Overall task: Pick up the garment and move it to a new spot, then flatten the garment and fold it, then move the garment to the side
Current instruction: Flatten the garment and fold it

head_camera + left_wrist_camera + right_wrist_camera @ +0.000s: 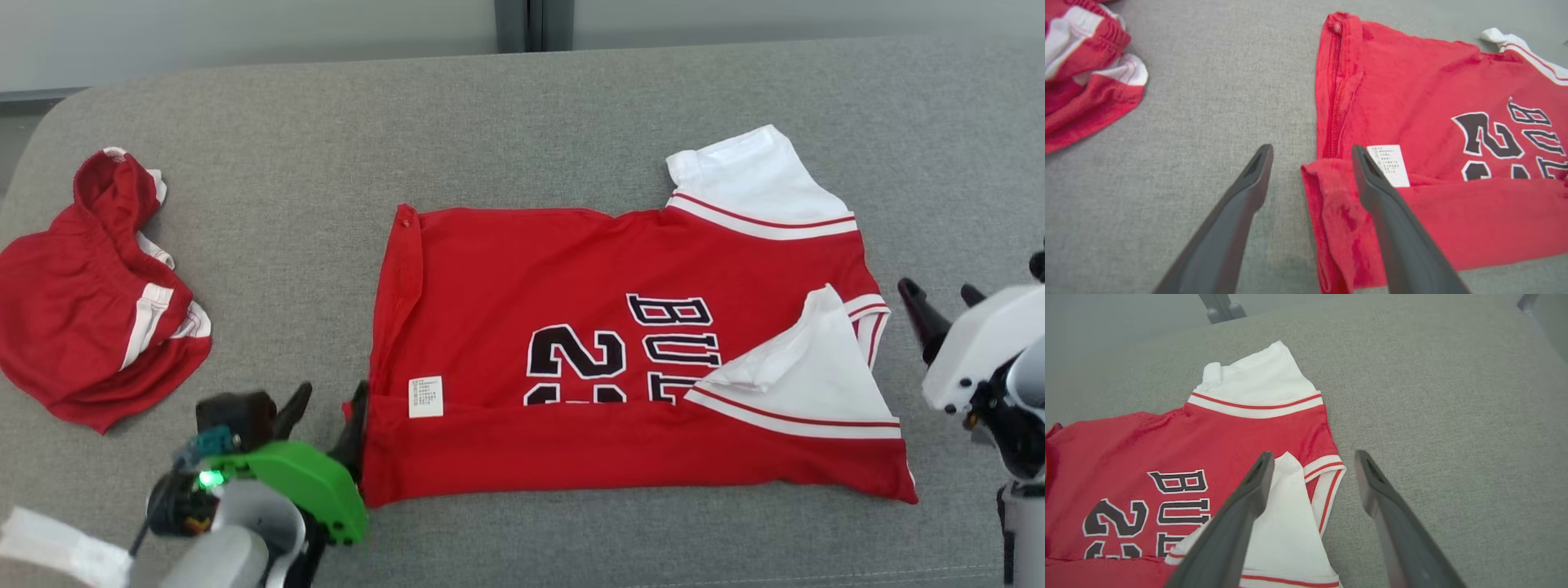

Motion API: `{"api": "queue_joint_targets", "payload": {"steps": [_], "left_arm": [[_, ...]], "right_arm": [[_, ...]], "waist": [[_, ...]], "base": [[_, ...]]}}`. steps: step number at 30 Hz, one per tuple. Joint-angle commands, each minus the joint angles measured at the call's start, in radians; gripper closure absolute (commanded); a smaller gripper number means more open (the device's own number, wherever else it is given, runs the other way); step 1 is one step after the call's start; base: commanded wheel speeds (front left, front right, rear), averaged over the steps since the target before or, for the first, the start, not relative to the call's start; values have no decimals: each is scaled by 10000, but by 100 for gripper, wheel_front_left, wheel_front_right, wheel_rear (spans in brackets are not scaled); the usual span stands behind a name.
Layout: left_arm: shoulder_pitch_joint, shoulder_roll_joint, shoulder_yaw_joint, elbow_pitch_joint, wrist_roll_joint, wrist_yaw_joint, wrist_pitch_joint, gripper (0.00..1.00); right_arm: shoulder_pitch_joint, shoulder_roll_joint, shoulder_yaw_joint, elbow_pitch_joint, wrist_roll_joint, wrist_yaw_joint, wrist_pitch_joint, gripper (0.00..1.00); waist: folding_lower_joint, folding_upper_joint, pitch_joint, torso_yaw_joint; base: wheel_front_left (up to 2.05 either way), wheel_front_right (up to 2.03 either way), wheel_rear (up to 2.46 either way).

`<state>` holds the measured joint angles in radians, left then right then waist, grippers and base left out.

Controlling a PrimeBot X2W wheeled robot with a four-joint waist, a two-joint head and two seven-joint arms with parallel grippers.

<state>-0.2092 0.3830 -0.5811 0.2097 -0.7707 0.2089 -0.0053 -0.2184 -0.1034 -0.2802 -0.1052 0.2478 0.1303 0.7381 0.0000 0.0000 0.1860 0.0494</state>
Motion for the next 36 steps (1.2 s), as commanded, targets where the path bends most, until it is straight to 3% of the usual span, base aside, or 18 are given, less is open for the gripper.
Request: {"api": "queue_joint_targets", "payload": {"steps": [1, 4, 13, 24, 36], "left_arm": [[-591, 117, 30, -152, 108, -81, 266, 0], [-1764, 86, -75, 69, -27, -283, 1222, 0], [-5319, -1102, -287, 2574, -257, -902, 2789, 0], [-7572, -1808, -513, 5154, 44, -1300, 2930, 0], [-8180, -2253, -899, 6750, 208, -1922, 2538, 0]], "right_arm": [[-454, -188, 108, 195, 2, 6, 247, 0], [-1759, -468, 300, 983, 413, 6, 702, 0], [-5024, -1186, 1053, 3504, 259, 6, 712, 0], [-6815, -1383, 1631, 5396, 271, 6, -258, 0], [-7105, -1637, 1901, 6210, 602, 6, -847, 0]], "waist": [[0, 0, 212, 71], [0, 0, 561, 153], [0, 0, 1734, 320], [0, 0, 2658, 135], [0, 0, 2967, -85]], "base": [[0, 0, 0], [0, 0, 0], [0, 0, 0], [0, 0, 0], [0, 0, 0]]}}
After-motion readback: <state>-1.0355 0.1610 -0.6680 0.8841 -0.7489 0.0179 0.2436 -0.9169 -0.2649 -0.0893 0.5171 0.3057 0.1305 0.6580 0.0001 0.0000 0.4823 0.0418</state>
